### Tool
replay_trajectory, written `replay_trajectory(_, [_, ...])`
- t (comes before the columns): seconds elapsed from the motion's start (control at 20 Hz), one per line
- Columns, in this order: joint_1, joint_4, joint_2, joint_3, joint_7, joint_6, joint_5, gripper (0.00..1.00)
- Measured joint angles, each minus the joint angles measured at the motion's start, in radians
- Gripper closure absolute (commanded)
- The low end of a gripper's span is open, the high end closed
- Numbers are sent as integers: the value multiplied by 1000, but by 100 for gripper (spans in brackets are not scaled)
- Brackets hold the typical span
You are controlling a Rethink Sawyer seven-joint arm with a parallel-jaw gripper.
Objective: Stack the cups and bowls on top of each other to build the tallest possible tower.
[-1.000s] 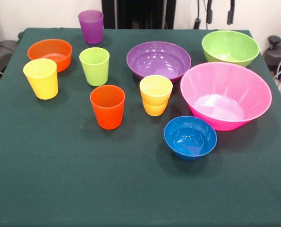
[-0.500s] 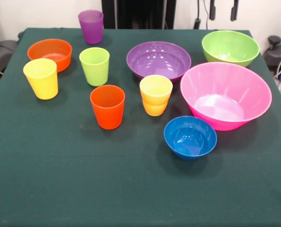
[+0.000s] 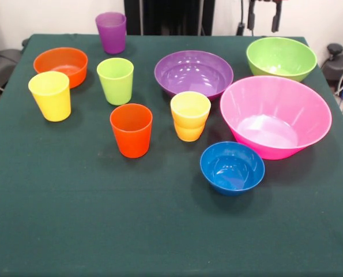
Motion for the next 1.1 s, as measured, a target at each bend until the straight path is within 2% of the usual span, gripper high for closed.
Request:
replay_trajectory(0.45, [-34,0,42,0,0,0,0,0])
replay_trajectory(1.1, [-47,0,43,2,0,-49,0,0])
